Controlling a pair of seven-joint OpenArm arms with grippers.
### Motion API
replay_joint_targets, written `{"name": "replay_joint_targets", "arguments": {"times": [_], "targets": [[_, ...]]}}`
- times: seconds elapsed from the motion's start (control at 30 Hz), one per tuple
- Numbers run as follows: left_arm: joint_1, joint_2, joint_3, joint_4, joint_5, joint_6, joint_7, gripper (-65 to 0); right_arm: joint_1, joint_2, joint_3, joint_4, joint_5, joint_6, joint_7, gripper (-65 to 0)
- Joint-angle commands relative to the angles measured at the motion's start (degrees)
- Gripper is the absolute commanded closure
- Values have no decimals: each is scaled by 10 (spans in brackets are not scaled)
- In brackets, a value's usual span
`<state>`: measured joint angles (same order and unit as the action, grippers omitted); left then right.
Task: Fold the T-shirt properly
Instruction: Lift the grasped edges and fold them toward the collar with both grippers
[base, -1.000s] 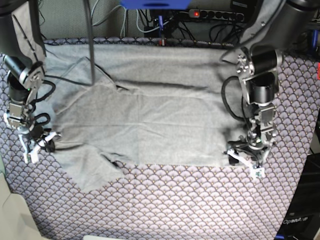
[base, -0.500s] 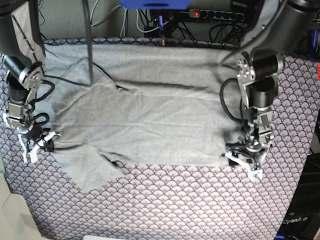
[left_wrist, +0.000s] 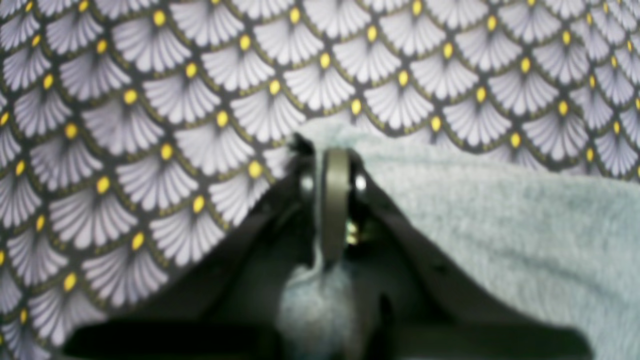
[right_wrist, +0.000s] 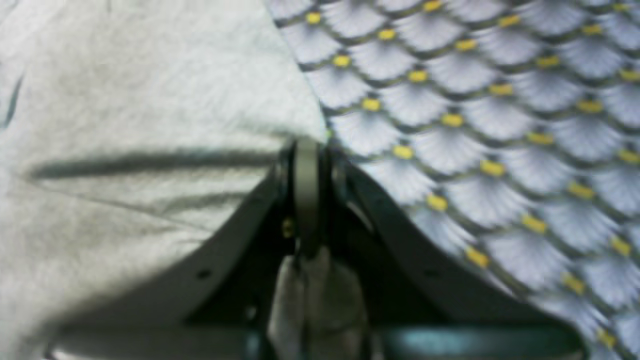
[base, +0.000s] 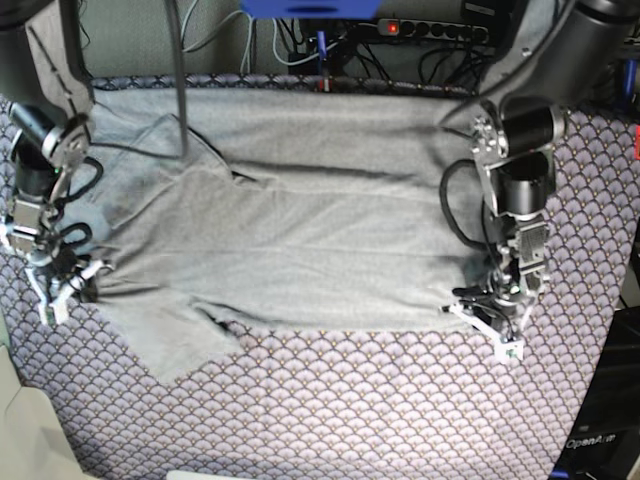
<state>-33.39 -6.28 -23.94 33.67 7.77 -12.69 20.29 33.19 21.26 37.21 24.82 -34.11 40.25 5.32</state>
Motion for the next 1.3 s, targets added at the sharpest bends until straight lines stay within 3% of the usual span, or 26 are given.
{"name": "replay_joint_targets", "arguments": {"times": [0.0, 0.4, 0.53, 0.8, 0.93, 1.13, 1.27], "targets": [[-13, -4, -1, 35, -1, -2, -5, 0, 5, 3, 3, 34, 10, -2, 11, 0], [118, 36, 0, 337, -2, -4, 125, 0, -127, -86, 6, 329, 12, -2, -20, 0], [173, 38, 0, 406, -3, -4, 148, 0, -168, -127, 48, 434, 12, -2, -31, 0], [262, 18, 0, 524, -107, -4, 202, 0, -237, -201, 100, 590, 12, -2, -29, 0], [307, 14, 0, 566, -146, -4, 213, 0, -292, -206, 98, 623, 58, -2, -29, 0], [361, 16, 0, 613, -152, -4, 215, 0, -353, -211, 100, 654, 87, -2, -29, 0], [391, 17, 0, 637, -152, -4, 215, 0, -398, -209, 100, 655, 144, -2, -29, 0]]}}
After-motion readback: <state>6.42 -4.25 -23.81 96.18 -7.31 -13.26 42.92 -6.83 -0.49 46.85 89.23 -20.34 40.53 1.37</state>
